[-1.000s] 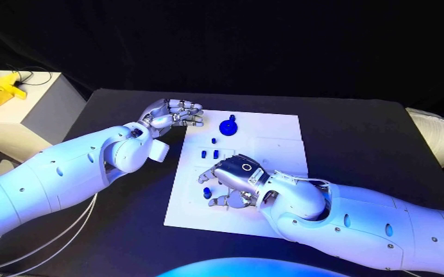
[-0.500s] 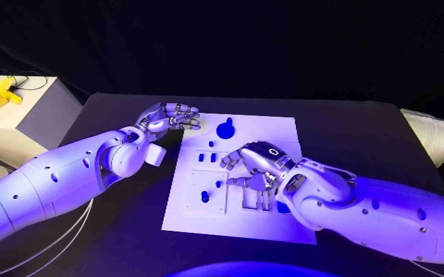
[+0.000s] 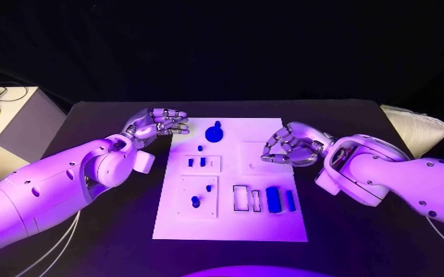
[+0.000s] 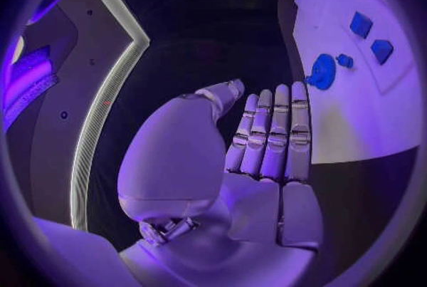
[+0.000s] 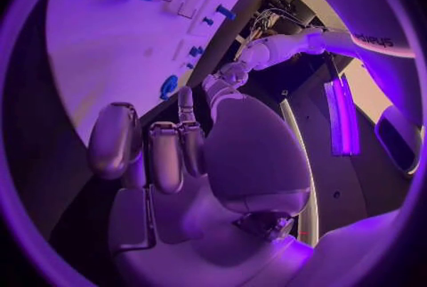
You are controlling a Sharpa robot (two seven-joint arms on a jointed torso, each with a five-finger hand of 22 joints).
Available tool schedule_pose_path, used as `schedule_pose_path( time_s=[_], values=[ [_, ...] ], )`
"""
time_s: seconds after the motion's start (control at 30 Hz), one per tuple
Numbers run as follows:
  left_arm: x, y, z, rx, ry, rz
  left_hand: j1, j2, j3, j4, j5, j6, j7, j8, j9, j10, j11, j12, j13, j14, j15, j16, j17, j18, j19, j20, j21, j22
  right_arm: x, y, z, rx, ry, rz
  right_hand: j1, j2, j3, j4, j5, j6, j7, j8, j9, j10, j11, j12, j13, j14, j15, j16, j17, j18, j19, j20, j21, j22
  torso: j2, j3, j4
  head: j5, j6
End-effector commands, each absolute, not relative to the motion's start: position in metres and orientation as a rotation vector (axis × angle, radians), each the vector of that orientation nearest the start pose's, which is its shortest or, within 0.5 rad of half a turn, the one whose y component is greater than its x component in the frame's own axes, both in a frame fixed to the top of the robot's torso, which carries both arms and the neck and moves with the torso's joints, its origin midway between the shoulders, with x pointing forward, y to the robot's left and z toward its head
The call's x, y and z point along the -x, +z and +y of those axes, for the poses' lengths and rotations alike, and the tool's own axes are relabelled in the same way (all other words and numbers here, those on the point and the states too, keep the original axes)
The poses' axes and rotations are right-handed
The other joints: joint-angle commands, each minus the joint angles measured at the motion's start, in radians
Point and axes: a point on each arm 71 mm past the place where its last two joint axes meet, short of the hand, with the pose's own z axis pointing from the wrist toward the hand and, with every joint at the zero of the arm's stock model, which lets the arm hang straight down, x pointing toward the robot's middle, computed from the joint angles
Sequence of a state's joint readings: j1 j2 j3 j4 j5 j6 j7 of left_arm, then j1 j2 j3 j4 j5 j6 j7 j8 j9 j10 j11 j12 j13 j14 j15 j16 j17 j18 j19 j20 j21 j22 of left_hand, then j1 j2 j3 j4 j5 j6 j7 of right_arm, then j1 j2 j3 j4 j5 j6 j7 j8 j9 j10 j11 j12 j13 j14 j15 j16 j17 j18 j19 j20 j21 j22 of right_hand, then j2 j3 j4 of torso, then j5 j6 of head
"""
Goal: Assemble the parts on the task board
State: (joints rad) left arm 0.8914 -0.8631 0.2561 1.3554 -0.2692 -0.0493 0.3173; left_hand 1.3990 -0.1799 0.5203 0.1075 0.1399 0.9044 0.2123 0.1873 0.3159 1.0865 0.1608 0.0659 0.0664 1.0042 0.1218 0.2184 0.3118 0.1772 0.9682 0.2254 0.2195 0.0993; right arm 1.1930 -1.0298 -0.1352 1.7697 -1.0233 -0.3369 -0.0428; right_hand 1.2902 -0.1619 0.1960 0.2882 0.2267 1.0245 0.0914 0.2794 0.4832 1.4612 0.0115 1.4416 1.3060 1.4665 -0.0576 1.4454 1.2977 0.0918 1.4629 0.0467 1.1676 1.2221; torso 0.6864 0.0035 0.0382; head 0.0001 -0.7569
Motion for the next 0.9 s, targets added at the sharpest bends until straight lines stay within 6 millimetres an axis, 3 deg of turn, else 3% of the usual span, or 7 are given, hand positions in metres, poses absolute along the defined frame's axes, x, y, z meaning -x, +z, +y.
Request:
schedule_pose_path(
  time_s=[0.03,0.17,0.4,0.73,0.9],
  values=[
    [-0.486,-0.237,0.261,1.067,-1.600,1.517,-0.003,0.005,0.002,-0.004,0.001,0.006,-0.001,-0.005,-0.001,0.001,0.002,0.003,0.001,-0.001,0.004,-0.005,0.001,0.004,0.003,0.007,-0.007,-0.002,-0.410,-0.216,-0.234,-0.309,0.861,2.078,-0.026,-0.001,-0.018,0.000,0.002,-0.017,0.001,0.020,0.026,0.032,0.001,0.035,0.145,0.067,-0.002,0.033,0.073,-0.019,0.026,-0.006,0.046,0.043,-0.004,-0.0027,-0.0043,-0.011,-0.005],
    [-0.485,-0.236,0.258,1.059,-1.619,1.519,-0.006,0.003,0.000,-0.004,0.001,0.005,-0.001,-0.007,-0.002,0.000,0.003,0.002,0.001,-0.002,0.005,-0.007,0.002,0.003,0.001,0.008,-0.009,-0.003,-0.400,-0.218,-0.251,-0.321,0.763,2.121,-0.047,0.001,-0.039,0.002,-0.004,-0.032,0.001,0.032,0.045,0.054,0.002,0.063,0.182,0.077,-0.001,0.061,0.130,-0.029,0.037,-0.005,0.101,0.092,-0.011,-0.0037,-0.0059,-0.022,-0.015],
    [-0.481,-0.236,0.254,1.050,-1.627,1.526,-0.019,-0.004,-0.007,0.002,0.000,0.002,-0.002,-0.009,-0.004,-0.001,0.003,0.002,0.001,-0.003,0.006,-0.014,0.003,0.003,-0.002,0.011,-0.018,-0.008,-0.382,-0.231,-0.260,-0.314,0.616,2.127,-0.075,0.003,-0.071,0.004,-0.005,-0.039,0.000,0.038,0.057,0.062,0.002,0.073,0.196,0.083,0.000,0.079,0.166,-0.037,0.046,-0.004,0.145,0.132,-0.019,-0.0074,-0.0075,-0.031,-0.029],
    [-0.478,-0.238,0.254,1.053,-1.623,1.532,-0.023,-0.005,-0.009,0.004,0.001,0.002,-0.002,-0.010,-0.005,-0.001,0.003,0.002,0.001,-0.003,0.006,-0.016,0.004,0.003,-0.003,0.012,-0.021,-0.010,-0.367,-0.245,-0.261,-0.287,0.495,2.097,-0.112,0.013,-0.150,0.006,0.002,-0.024,-0.008,0.053,0.072,0.071,-0.005,0.081,0.210,0.088,-0.005,0.093,0.198,-0.045,0.054,-0.007,0.191,0.175,-0.023,-0.0096,-0.0081,-0.038,-0.030],
    [-0.477,-0.238,0.255,1.055,-1.621,1.533,-0.024,-0.005,-0.009,0.005,0.001,0.003,-0.002,-0.010,-0.005,-0.001,0.003,0.002,0.001,-0.003,0.006,-0.017,0.004,0.003,-0.004,0.012,-0.022,-0.010,-0.362,-0.253,-0.253,-0.278,0.486,2.100,-0.134,0.028,-0.208,0.006,0.049,-0.025,-0.010,0.058,0.079,0.070,-0.007,0.078,0.210,0.088,-0.006,0.094,0.201,-0.046,0.053,-0.008,0.195,0.181,-0.021,-0.0086,-0.0086,-0.032,-0.031]
  ],
)
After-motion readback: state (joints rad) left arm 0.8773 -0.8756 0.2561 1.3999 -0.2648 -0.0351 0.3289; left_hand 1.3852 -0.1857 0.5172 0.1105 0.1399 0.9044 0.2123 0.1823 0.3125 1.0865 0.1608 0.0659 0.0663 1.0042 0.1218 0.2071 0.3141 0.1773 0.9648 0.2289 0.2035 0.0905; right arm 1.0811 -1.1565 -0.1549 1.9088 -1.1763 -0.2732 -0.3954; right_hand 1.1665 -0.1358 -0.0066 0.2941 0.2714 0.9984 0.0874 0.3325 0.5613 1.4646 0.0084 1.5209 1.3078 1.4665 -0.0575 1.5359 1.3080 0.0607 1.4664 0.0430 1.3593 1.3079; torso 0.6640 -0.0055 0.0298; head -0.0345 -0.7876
